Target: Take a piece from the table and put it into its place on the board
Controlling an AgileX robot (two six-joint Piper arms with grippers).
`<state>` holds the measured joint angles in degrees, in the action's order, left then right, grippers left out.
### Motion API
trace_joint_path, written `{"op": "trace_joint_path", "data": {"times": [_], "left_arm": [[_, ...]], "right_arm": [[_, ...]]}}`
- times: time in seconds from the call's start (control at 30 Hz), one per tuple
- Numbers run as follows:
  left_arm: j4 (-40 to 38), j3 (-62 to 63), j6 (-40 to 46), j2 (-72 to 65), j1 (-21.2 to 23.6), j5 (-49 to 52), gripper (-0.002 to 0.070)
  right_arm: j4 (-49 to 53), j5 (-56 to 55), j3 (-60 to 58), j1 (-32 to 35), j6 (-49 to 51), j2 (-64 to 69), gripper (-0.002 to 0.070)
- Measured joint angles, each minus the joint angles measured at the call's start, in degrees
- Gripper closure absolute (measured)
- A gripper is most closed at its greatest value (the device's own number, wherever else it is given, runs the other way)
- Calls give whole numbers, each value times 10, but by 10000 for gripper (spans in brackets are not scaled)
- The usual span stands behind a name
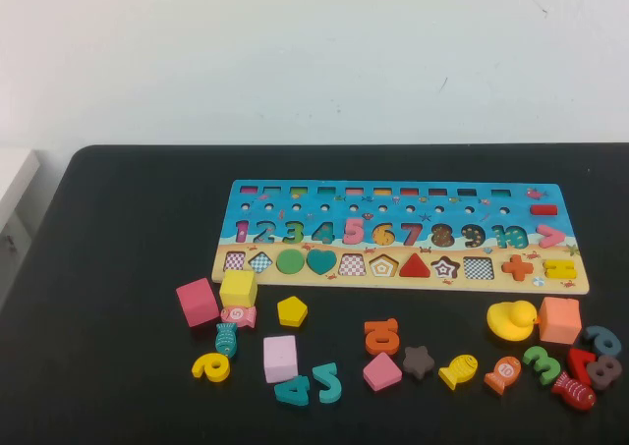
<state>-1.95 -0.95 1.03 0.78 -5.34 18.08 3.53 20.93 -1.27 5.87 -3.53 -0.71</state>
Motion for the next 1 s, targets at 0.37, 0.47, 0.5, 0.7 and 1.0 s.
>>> {"op": "trace_joint_path", "data": {"times": [0.37,0.47,0.5,0.7,1.0], "left_arm": [[0,0,0,0,0,0,677],[0,0,0,0,0,0,677],[0,0,0,0,0,0,677],[0,0,0,0,0,0,677],[0,0,0,0,0,0,677]], "right_arm": [[0,0,0,0,0,0,657],[0,0,0,0,0,0,658],[0,0,0,0,0,0,658],[0,0,0,0,5,0,658],[0,0,0,0,6,0,657]]}}
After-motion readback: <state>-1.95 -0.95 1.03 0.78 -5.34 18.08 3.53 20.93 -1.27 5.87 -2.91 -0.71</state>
